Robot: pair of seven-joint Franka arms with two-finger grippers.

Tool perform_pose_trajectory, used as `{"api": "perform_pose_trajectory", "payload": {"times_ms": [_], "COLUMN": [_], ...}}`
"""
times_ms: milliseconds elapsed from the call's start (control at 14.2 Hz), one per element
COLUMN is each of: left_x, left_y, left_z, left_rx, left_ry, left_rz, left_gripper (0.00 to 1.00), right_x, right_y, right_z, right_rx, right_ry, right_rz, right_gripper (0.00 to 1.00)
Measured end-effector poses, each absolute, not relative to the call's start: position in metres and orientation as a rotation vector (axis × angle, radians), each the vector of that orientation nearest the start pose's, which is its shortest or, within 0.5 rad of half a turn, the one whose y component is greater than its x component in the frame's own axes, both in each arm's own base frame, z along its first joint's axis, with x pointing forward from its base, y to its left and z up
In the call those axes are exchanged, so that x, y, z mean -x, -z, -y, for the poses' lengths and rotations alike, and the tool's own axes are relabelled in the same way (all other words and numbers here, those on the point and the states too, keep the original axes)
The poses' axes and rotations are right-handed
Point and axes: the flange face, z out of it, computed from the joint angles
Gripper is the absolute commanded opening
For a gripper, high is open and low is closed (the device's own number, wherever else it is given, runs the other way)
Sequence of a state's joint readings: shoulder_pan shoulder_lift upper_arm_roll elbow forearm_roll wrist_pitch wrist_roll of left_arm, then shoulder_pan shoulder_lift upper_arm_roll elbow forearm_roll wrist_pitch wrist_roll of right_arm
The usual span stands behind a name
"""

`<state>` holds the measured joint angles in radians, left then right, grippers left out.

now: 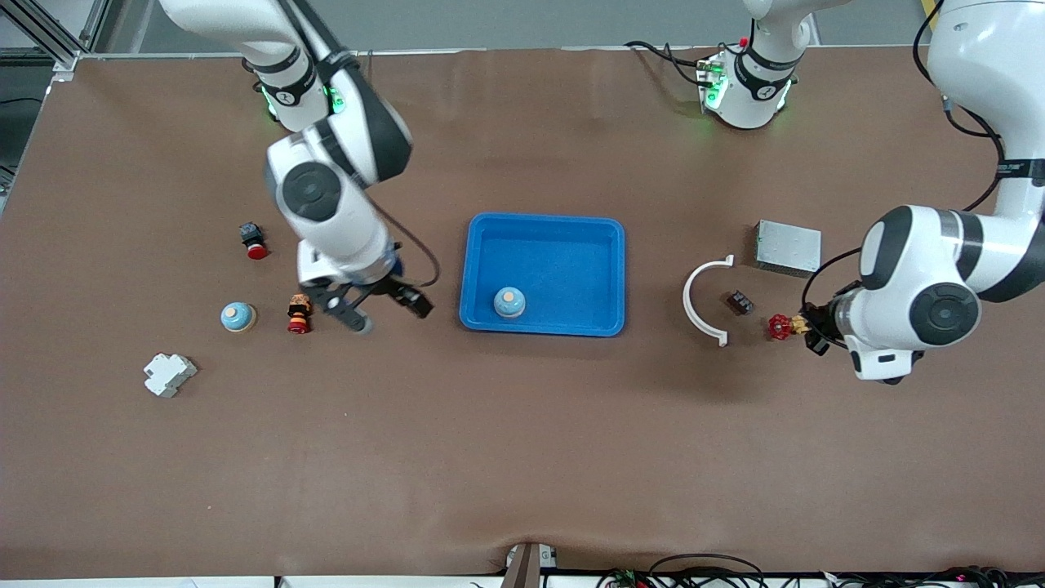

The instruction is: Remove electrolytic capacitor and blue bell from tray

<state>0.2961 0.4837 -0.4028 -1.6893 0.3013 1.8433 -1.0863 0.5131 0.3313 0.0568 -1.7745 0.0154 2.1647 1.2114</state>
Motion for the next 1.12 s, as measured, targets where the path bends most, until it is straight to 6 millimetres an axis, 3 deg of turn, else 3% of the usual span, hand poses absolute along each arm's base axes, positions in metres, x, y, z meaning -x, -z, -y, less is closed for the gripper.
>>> {"api": "perform_pose_trajectory", "payload": {"times_ms": [211, 421, 702, 913, 1124], "left_x": [-0.636, -0.635, -0.635, -0.637, -0.640], "left_y": [-0.316, -0.316, -0.312, -0.307, -0.295], "left_z": [-0.023, -0.053, -0.067, -0.069, -0.071], "left_rx": [2.687, 2.754, 2.848, 2.884, 2.905], "left_ry": [-0.289, -0.309, -0.331, -0.328, -0.334], "left_rz": [1.148, 1.034, 0.827, 0.750, 0.722], "left_gripper": [0.00, 0.00, 0.00, 0.00, 0.00], "right_x": [-0.514, -0.495, -0.481, -0.491, -0.504], "right_y": [-0.376, -0.348, -0.290, -0.252, -0.228], "right_z": [-0.410, -0.445, -0.474, -0.488, -0.492], "right_rx": [2.872, 2.874, 2.909, 2.914, 2.918], "right_ry": [0.009, -0.028, -0.079, -0.079, -0.072], "right_rz": [-1.083, -1.160, -1.236, -1.277, -1.291], "right_gripper": [1.00, 1.00, 1.00, 1.00, 1.00]}}
